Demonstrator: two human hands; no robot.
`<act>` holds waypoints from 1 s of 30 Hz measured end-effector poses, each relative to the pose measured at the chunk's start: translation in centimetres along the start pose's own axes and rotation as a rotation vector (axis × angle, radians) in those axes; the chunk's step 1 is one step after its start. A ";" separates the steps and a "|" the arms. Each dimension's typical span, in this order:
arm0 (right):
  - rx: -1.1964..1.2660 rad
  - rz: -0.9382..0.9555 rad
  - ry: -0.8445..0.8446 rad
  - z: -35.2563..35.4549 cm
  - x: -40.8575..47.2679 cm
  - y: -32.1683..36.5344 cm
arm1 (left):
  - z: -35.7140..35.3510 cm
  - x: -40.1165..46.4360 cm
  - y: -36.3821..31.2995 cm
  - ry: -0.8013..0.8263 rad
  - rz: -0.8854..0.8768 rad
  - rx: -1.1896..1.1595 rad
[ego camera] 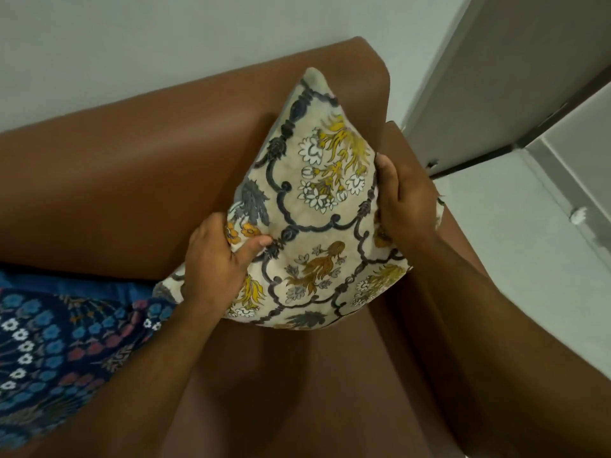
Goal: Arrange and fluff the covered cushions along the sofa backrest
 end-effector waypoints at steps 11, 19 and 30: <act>-0.096 0.277 -0.041 -0.5 -2.2 2.2 | -0.2 -3.0 -2.9 -0.105 -0.286 0.350; -0.203 0.127 0.007 0.4 -3.8 -1.8 | -0.7 -3.5 -2.8 -0.057 -0.199 0.331; -0.298 0.053 0.136 1.6 -6.5 2.8 | 3.5 -5.1 -0.8 0.090 -0.113 0.325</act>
Point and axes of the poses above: each hand's wrist, its own x-axis towards the middle knuckle, its own z-axis out of the back of the hand, y = z × x, the point moved 7 cm from there along x, towards the middle knuckle, and after that the axes turned 4 degrees about z, right-handed, at the moved point
